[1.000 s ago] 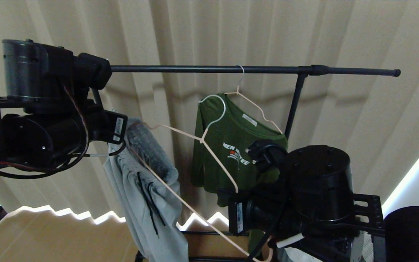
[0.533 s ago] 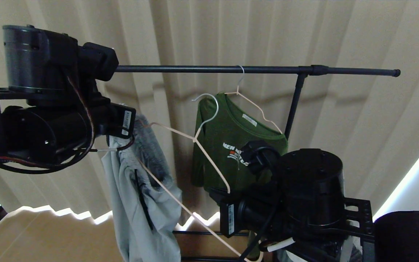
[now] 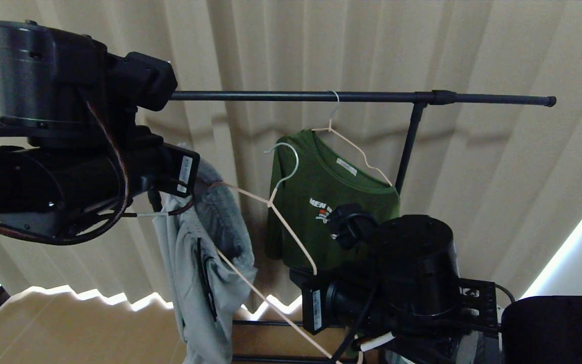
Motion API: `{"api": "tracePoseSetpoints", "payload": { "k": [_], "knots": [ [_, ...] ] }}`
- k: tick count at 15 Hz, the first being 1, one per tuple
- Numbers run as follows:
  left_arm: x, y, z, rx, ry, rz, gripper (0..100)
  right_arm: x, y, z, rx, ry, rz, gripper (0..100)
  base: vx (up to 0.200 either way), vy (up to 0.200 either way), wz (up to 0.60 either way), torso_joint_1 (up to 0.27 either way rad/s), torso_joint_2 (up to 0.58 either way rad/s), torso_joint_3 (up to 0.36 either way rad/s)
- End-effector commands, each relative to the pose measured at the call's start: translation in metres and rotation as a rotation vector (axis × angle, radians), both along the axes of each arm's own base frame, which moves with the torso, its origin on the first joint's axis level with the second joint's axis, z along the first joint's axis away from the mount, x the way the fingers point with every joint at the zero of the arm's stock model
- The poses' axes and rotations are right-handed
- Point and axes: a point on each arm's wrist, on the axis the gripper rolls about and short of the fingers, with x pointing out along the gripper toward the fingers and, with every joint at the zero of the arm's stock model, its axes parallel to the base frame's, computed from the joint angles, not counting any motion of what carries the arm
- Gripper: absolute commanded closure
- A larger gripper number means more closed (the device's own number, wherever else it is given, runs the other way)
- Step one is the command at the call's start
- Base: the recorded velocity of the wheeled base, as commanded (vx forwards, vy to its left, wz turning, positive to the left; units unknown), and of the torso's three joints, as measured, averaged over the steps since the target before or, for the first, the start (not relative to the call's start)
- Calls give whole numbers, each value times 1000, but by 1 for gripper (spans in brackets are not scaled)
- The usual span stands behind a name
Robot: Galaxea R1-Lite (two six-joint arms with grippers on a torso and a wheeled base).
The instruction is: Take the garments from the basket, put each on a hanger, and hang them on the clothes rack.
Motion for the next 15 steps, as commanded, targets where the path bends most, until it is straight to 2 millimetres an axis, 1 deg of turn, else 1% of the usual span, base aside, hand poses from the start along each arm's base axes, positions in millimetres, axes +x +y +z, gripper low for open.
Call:
{"api": "tracePoseSetpoints", "payload": {
  "k": [1, 2, 4, 6, 8, 10, 11, 12, 14, 15],
  "knots": [
    [-1, -1, -1, -9, 10, -47, 100, -2, -2, 1, 1, -1, 0, 100, 0, 0, 0, 0, 0, 0],
    [-4, -3, 1, -24, 16, -132, 100, -3, -4, 1, 1, -1, 2, 100, 0, 0, 0, 0, 0, 0],
    [-5, -4, 3, -26, 13, -194, 100, -7, -10, 0, -8, 7, 11, 100, 0, 0, 0, 0, 0, 0],
    [-5, -6, 0, -24, 8, -264, 100, -12, -16, 1, -4, 16, 57, 100, 0, 0, 0, 0, 0, 0],
    [-3, -7, 0, 5, -3, -276, 100, -15, -17, -1, -14, 18, 81, 100, 0, 0, 0, 0, 0, 0],
    [1, -11, 3, -20, -56, -282, 100, -16, -16, -3, -32, 12, 96, 100, 0, 0, 0, 0, 0, 0],
    [-4, -18, 1, -35, -66, -336, 100, -15, -14, -3, -21, 4, 100, 100, 0, 0, 0, 0, 0, 0],
    [-10, -22, -5, -36, -50, -397, 100, -14, -12, -4, -6, -11, 106, 100, 0, 0, 0, 0, 0, 0],
    [-24, -28, -15, -19, -16, -486, 100, -11, -11, -4, -9, -36, 109, 100, 0, 0, 0, 0, 0, 0],
    [-27, -28, -16, -8, -17, -496, 100, -10, -11, -5, -11, -35, 108, 100, 0, 0, 0, 0, 0, 0]
  ]
}}
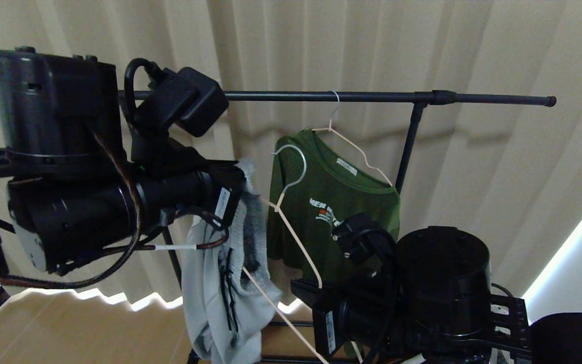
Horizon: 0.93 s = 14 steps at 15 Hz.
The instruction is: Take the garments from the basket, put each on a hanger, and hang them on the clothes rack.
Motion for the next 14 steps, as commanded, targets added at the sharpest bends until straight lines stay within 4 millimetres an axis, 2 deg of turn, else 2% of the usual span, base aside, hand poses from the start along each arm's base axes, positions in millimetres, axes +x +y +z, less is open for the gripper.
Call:
{"api": "tracePoseSetpoints", "payload": {
  "k": [1, 4, 6, 11, 14],
  "knots": [
    [-10, 0, -3, 16, -1, -33, 100, 3, 0, -4, -10, 4, -9, 100, 0, 0, 0, 0, 0, 0],
    [-21, -1, 5, -9, -28, -83, 100, 3, 1, -9, -27, 15, -9, 100, 0, 0, 0, 0, 0, 0],
    [-32, 4, 5, -33, -17, -208, 100, 4, 2, -10, -26, 16, -7, 100, 0, 0, 0, 0, 0, 0],
    [-21, 17, -3, 8, -11, -151, 100, 2, -2, -5, -16, 7, -8, 100, 0, 0, 0, 0, 0, 0],
    [-22, 22, -8, 16, 1, -138, 100, 0, -4, -3, -18, -7, -3, 100, 0, 0, 0, 0, 0, 0]
  ]
}}
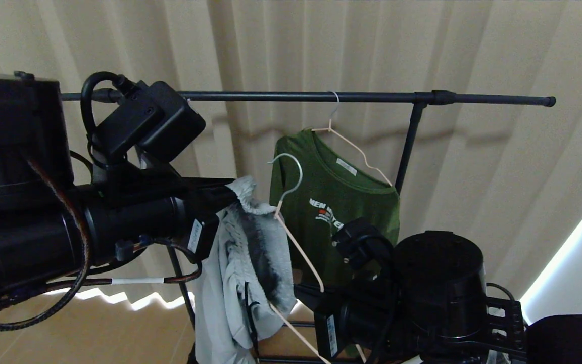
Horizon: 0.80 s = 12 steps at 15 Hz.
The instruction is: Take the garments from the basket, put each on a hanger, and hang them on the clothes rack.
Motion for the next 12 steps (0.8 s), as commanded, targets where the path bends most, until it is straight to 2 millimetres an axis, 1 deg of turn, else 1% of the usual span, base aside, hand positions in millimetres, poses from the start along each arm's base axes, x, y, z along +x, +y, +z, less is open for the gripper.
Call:
{"api": "tracePoseSetpoints", "payload": {
  "k": [1, 2, 5, 7, 9, 10, 12],
  "knots": [
    [-2, 3, -3, 7, 5, 2, 100, -1, -1, 4, 7, -12, 3, 100, 0, 0, 0, 0, 0, 0],
    [-3, 3, -5, 14, 8, -3, 0, -1, -1, 4, 5, -17, 5, 100, 0, 0, 0, 0, 0, 0],
    [-5, 5, -4, 14, 2, 0, 0, -1, -4, 9, 18, -28, 1, 100, 0, 0, 0, 0, 0, 0],
    [-7, 10, -5, 14, 0, 12, 0, 2, -11, 14, 20, -48, -16, 100, 0, 0, 0, 0, 0, 0],
    [-8, 17, -6, 18, -2, 31, 0, 9, -20, 14, -2, -65, -40, 100, 0, 0, 0, 0, 0, 0],
    [-11, 20, -7, 19, -2, 32, 0, 10, -27, 18, -7, -85, -53, 100, 0, 0, 0, 0, 0, 0],
    [-16, 24, -15, 34, 12, 35, 0, 12, -35, 25, 6, -99, -74, 100, 0, 0, 0, 0, 0, 0]
  ]
}}
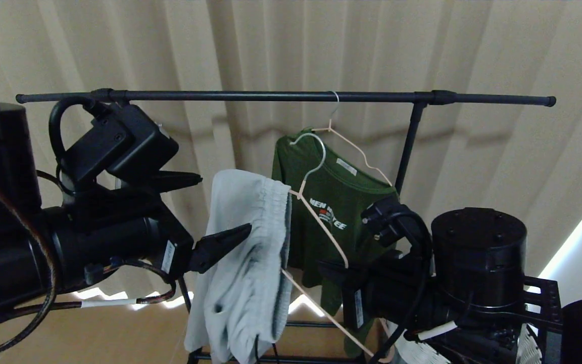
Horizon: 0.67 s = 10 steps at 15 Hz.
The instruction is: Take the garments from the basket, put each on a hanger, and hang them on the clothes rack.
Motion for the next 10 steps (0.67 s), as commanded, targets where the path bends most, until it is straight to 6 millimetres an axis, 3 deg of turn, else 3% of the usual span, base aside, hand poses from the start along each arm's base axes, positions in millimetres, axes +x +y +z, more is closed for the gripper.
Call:
{"api": "tracePoseSetpoints", "payload": {
  "k": [1, 6, 10],
  "knots": [
    [-5, 5, -8, 22, 10, 3, 0, -2, -9, 10, 27, -23, -16, 100, 0, 0, 0, 0, 0, 0],
    [9, 22, -16, 131, -89, 61, 0, -11, -27, 6, -32, -51, -11, 100, 0, 0, 0, 0, 0, 0],
    [17, 15, -24, 101, -178, -55, 0, -22, -37, 3, -67, -73, 79, 100, 0, 0, 0, 0, 0, 0]
  ]
}}
